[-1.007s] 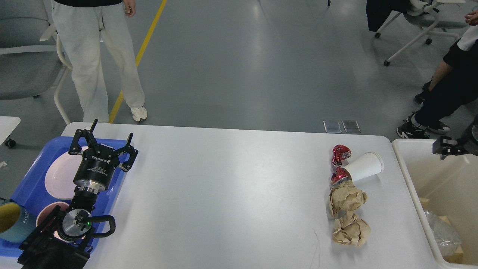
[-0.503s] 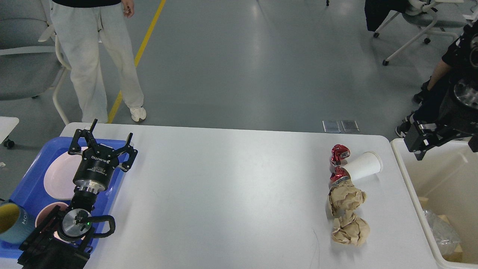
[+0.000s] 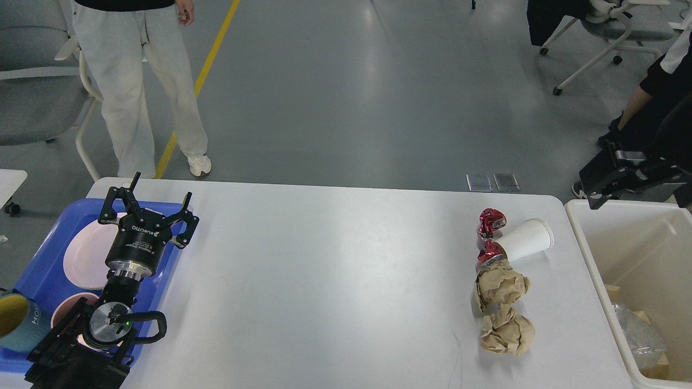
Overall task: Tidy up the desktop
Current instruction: 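Raise the right gripper out of the bin toward the white paper cup, then grasp the white paper cup beside the red can with the right gripper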
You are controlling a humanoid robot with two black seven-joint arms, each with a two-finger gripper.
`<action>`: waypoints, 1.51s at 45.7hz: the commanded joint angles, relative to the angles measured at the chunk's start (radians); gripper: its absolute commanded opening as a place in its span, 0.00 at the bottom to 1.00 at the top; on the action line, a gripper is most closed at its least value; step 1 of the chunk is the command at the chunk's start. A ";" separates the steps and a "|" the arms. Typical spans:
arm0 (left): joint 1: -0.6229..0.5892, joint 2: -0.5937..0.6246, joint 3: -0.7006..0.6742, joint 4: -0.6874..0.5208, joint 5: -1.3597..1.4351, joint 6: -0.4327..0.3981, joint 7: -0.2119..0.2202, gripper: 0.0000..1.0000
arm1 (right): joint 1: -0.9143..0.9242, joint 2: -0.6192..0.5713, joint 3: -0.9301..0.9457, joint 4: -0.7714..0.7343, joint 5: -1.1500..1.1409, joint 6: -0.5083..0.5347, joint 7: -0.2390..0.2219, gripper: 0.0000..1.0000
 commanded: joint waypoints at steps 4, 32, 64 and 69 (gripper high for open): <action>0.000 0.000 0.000 -0.001 0.000 0.000 0.002 0.97 | -0.003 0.009 0.010 -0.007 0.020 -0.018 -0.015 1.00; 0.000 -0.002 0.002 -0.001 0.000 0.000 0.002 0.97 | -0.915 -0.080 0.378 -0.535 0.077 -0.460 -0.009 1.00; 0.000 -0.002 0.002 -0.001 0.000 0.000 0.002 0.97 | -1.689 0.175 0.764 -1.376 0.170 -0.678 -0.023 1.00; 0.000 -0.002 0.002 -0.001 0.000 0.000 0.002 0.97 | -1.718 0.176 0.774 -1.403 0.170 -0.686 -0.027 1.00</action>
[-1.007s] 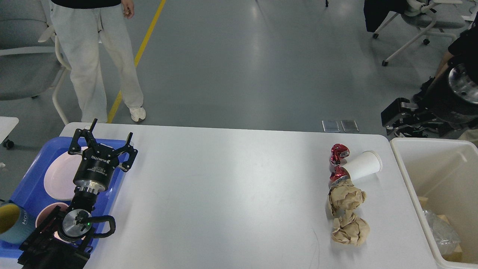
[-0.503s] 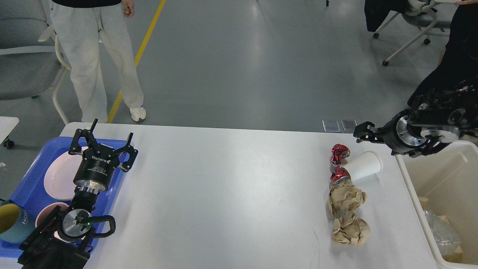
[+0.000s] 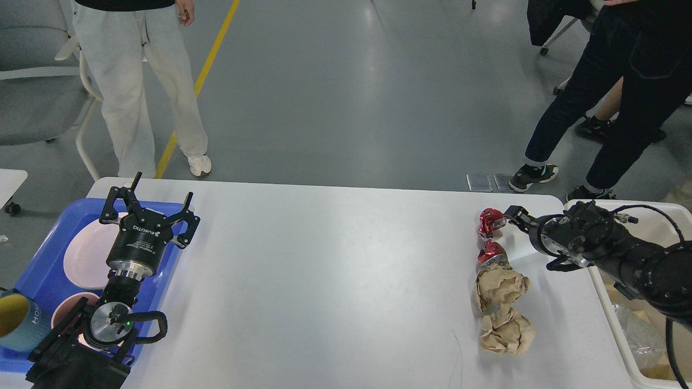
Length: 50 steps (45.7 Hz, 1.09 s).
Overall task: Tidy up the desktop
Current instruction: 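Grasp the white paper cup beside the red can with the right gripper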
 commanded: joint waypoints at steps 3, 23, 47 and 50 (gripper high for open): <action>0.000 0.000 0.000 0.000 0.000 0.000 0.000 0.97 | -0.041 0.010 0.025 -0.038 -0.001 -0.010 -0.004 1.00; 0.000 0.000 0.000 0.000 0.000 0.000 0.000 0.97 | -0.112 0.049 0.157 -0.091 -0.004 -0.099 0.004 0.97; 0.000 0.000 0.000 0.000 0.000 0.000 0.000 0.97 | -0.117 0.100 0.158 -0.091 -0.004 -0.149 0.012 0.86; 0.000 0.000 0.000 0.000 0.000 0.000 0.000 0.97 | -0.118 0.103 0.158 -0.091 -0.004 -0.159 0.012 0.83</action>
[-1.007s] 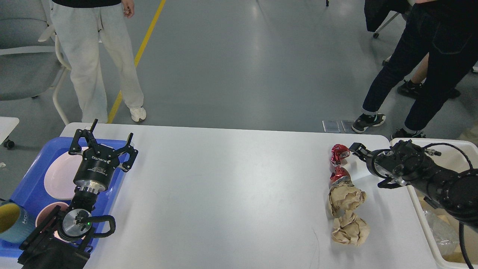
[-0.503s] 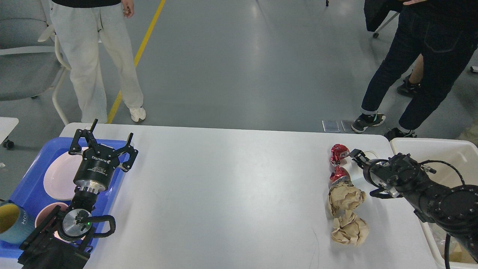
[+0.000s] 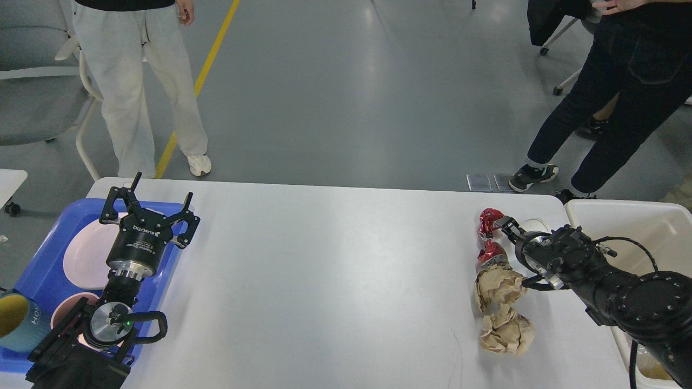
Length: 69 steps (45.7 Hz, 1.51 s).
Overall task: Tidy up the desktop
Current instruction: 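Grasp the white paper cup beside the red can with the right gripper, then carry the white paper cup into the bin and release it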
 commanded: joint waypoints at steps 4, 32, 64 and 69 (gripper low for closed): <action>0.000 0.000 0.000 0.000 0.000 0.000 0.000 0.97 | -0.006 0.010 0.000 -0.002 0.000 -0.023 0.000 0.82; 0.000 0.000 0.000 0.000 0.000 0.000 0.000 0.97 | -0.020 -0.005 -0.001 0.020 -0.002 -0.007 -0.010 0.00; 0.000 0.000 0.000 0.000 0.000 0.000 0.000 0.97 | 0.457 -0.429 -0.203 0.722 -0.190 0.036 -0.151 0.00; 0.000 0.000 0.000 0.000 0.000 0.000 0.000 0.97 | 0.735 -0.449 -0.456 0.926 -0.189 0.111 -0.150 0.00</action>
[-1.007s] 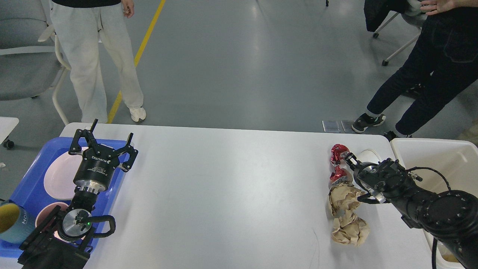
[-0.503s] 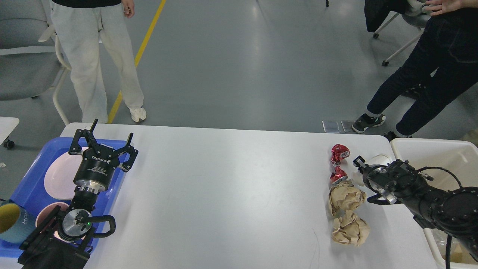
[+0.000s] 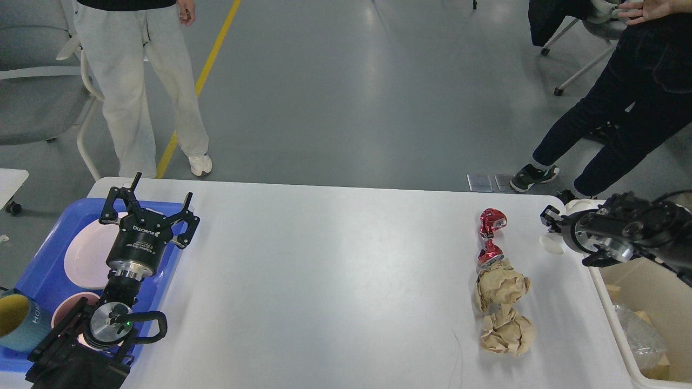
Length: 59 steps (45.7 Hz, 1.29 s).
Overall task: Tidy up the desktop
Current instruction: 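Carry the white paper cup into the bin and release it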
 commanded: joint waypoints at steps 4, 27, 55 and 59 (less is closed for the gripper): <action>0.000 0.000 0.000 0.000 0.000 0.000 0.000 0.97 | 0.517 -0.011 -0.437 0.370 -0.002 0.148 0.000 0.00; 0.000 0.001 0.000 0.000 0.000 0.000 0.000 0.97 | 1.054 0.248 -0.898 0.670 -0.002 0.529 0.379 0.00; 0.002 0.001 0.000 0.000 0.000 0.000 -0.002 0.97 | 0.509 -0.253 -0.791 0.221 -0.135 0.445 0.365 0.00; 0.002 0.001 0.000 0.000 0.000 0.000 -0.002 0.97 | 0.332 -0.279 -0.673 0.110 -0.137 0.435 0.365 0.00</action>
